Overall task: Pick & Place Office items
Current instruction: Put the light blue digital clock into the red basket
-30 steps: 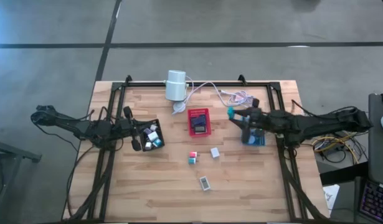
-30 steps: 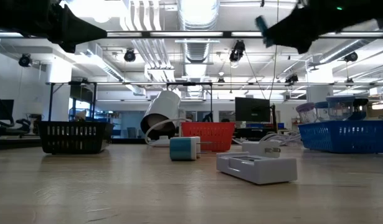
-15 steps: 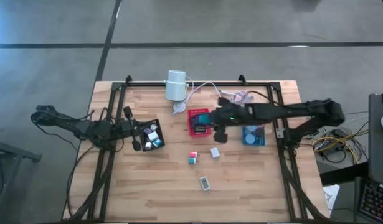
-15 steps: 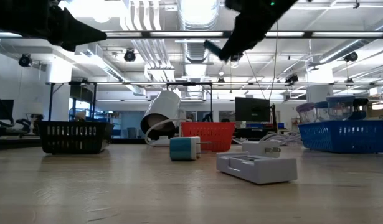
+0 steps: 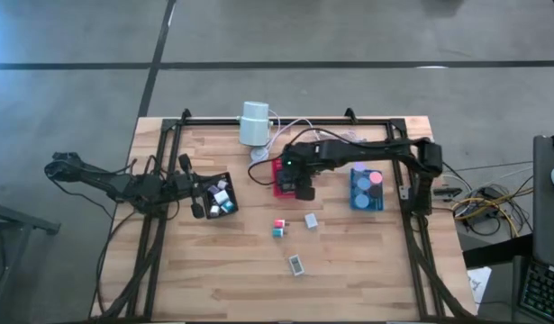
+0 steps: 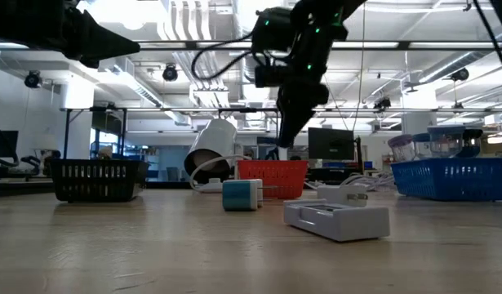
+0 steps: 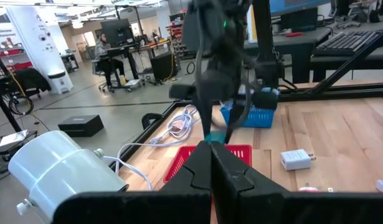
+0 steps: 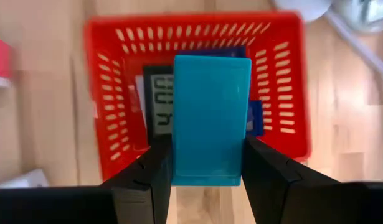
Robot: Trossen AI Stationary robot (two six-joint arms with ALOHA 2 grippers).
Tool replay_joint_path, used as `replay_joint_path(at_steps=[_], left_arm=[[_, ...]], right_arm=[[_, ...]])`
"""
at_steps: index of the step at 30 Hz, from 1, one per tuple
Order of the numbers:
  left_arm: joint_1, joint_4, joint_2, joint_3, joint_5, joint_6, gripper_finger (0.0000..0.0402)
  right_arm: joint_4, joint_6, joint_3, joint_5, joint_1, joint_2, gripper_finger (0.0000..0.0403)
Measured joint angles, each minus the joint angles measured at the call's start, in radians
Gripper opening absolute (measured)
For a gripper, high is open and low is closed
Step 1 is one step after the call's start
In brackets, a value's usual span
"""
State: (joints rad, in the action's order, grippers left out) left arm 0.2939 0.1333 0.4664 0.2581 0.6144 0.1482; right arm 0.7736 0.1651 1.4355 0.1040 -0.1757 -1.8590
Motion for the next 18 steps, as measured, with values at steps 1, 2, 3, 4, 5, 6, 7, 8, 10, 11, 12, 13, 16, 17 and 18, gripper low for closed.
replay_joint_path(at_steps=[1,2,3,4,5,6,7,8,10,11,12,13,16,17,18], left_arm=[[0.0,0.0,0.0,0.0,0.0,-0.002,0.0],[0.0,0.0,0.0,0.0,0.0,-0.003,0.0],[0.0,0.0,0.0,0.0,0.0,-0.003,0.0],[0.0,0.0,0.0,0.0,0.0,-0.003,0.0],[0.0,0.0,0.0,0.0,0.0,-0.003,0.0],[0.0,0.0,0.0,0.0,-0.001,-0.005,0.0],[0.0,0.0,0.0,0.0,-0.001,-0.011,0.0],[0.0,0.0,0.0,0.0,-0.001,-0.017,0.0],[0.001,0.0,0.0,0.0,-0.001,-0.022,0.0],[0.001,0.0,0.0,0.0,-0.001,-0.023,0.0],[0.001,0.0,0.0,0.0,-0.001,-0.022,0.0],[0.001,0.0,0.0,0.0,-0.002,-0.023,0.0],[0.001,0.0,0.0,0.0,-0.003,-0.029,0.0],[0.001,0.0,0.001,0.0,-0.004,-0.029,0.0],[0.001,0.001,0.001,0.0,-0.004,-0.029,0.0]], right_arm=[[0.009,0.001,0.008,0.0,-0.003,-0.017,0.0144],[0.014,0.003,0.015,0.0,-0.006,-0.033,0.0144],[0.014,0.004,0.021,0.0,-0.007,-0.047,0.0144],[0.014,0.004,0.027,0.001,-0.007,-0.06,0.0144],[0.013,0.006,0.033,0.001,-0.008,-0.074,0.0145],[0.012,0.009,0.036,0.0,-0.007,-0.084,0.0146],[0.014,0.011,0.036,0.0,-0.007,-0.093,0.0147],[0.015,0.013,0.037,0.0,-0.006,-0.103,0.0147],[0.014,0.014,0.037,0.0,-0.006,-0.115,0.0147],[0.014,0.014,0.037,0.0,-0.006,-0.122,0.0148],[0.014,0.008,0.037,0.0,-0.006,-0.124,0.0151],[0.014,-0.004,0.035,0.0,-0.007,-0.124,0.0155],[0.002,-0.009,0.034,0.0,-0.007,-0.124,0.0174],[0.005,-0.008,0.034,0.0,-0.006,-0.121,0.0182],[0.009,-0.007,0.032,0.0,-0.006,-0.117,0.0191]])
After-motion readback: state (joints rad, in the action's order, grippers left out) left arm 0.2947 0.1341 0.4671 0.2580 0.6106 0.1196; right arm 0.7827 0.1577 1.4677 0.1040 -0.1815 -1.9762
